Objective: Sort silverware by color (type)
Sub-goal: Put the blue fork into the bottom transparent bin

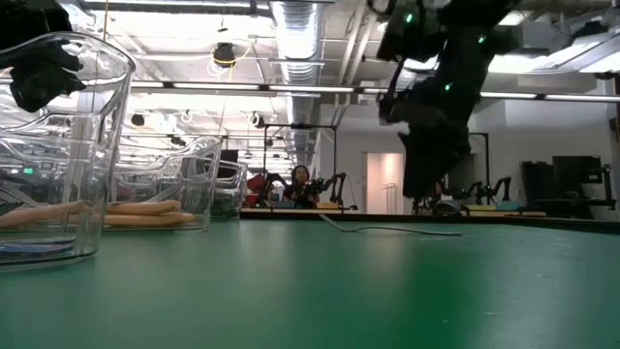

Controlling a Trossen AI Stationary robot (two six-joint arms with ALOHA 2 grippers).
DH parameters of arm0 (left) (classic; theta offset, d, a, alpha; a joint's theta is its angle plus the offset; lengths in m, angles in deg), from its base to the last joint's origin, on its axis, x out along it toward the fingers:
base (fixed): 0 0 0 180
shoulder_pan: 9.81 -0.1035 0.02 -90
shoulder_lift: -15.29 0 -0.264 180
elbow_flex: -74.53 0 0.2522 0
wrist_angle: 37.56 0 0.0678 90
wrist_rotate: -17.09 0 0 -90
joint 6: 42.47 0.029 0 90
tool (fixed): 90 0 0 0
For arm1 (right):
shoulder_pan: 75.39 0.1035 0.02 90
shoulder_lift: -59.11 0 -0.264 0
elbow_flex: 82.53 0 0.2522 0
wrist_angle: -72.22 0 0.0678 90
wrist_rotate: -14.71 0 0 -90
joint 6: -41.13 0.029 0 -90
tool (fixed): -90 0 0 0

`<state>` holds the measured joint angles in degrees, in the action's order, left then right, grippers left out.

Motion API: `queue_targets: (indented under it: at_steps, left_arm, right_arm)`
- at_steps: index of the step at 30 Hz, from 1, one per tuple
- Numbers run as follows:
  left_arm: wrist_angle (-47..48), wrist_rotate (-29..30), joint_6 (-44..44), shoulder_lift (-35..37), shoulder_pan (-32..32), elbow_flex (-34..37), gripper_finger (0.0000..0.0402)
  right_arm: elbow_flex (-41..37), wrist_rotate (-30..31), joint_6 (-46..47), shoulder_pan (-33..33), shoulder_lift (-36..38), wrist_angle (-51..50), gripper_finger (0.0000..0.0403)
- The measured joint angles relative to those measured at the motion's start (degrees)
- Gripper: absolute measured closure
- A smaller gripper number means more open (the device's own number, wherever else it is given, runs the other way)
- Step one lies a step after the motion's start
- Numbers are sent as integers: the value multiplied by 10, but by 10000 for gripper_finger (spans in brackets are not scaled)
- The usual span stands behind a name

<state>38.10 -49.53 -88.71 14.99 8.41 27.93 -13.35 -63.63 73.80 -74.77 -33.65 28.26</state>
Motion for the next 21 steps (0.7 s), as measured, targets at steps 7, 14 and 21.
queue_targets:
  at_steps: [7, 14, 21]
  left_arm:
    - [0, 0, 0, 0, 0, 0, 274]
    - [0, 1, 0, 0, 0, 0, 274]
    - [0, 3, 0, 0, 0, 0, 274]
  right_arm:
    - [1, -44, -30, -8, -48, 43, 171]
    - [29, -44, -79, -21, -59, 43, 171]
    - [48, -53, -124, -53, -59, 27, 171]
